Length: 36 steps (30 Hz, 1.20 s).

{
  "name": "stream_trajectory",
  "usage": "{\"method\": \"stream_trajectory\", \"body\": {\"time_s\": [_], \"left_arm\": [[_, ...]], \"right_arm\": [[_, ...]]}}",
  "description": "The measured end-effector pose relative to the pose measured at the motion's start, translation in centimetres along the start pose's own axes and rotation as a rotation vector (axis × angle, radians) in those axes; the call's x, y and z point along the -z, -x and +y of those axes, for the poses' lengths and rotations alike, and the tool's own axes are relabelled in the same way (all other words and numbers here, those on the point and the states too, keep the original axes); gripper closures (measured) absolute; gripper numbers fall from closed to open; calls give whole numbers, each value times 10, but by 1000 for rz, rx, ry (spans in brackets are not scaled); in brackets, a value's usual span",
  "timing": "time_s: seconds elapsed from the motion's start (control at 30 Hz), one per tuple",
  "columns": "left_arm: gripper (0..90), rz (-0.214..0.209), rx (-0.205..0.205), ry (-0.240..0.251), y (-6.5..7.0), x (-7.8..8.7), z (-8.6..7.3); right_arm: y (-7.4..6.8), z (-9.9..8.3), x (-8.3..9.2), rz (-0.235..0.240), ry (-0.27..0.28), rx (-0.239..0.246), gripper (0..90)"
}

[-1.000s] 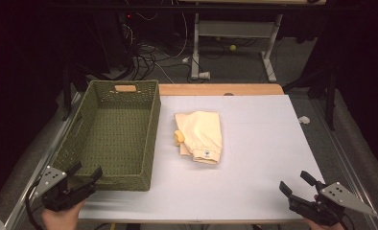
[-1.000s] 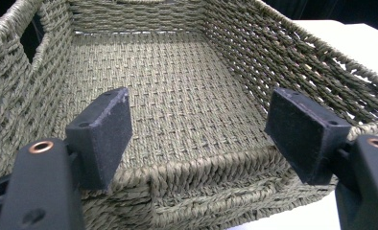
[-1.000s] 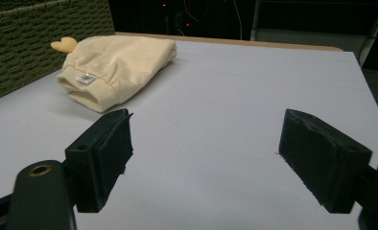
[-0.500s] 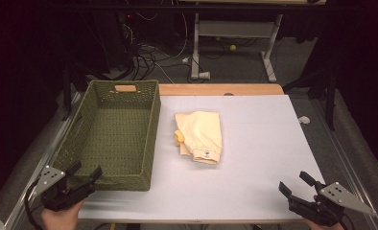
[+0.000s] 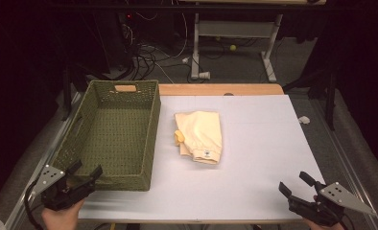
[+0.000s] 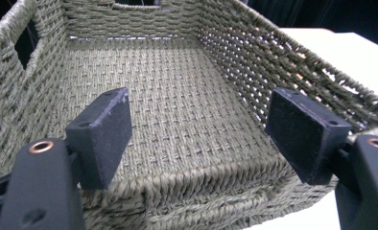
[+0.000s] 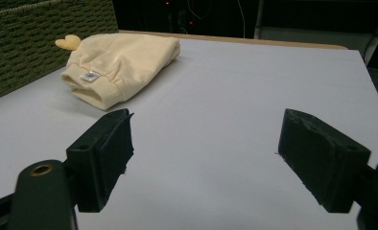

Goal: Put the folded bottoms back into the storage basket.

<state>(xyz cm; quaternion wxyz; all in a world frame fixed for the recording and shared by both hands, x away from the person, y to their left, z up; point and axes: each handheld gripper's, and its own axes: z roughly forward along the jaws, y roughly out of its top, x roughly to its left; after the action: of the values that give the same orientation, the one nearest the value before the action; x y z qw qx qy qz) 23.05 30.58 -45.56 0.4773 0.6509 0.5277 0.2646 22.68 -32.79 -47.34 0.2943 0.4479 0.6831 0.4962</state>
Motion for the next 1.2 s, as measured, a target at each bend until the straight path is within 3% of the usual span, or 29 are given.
{"method": "stream_trajectory", "body": {"time_s": [0.5,1.2], "left_arm": [[234,-9,-28,19,5,-3,8],[234,-51,-72,18,23,-14,12]], "right_arm": [[0,-1,-2,0,-13,1,205],[1,-1,-3,10,-20,-1,206]]}}
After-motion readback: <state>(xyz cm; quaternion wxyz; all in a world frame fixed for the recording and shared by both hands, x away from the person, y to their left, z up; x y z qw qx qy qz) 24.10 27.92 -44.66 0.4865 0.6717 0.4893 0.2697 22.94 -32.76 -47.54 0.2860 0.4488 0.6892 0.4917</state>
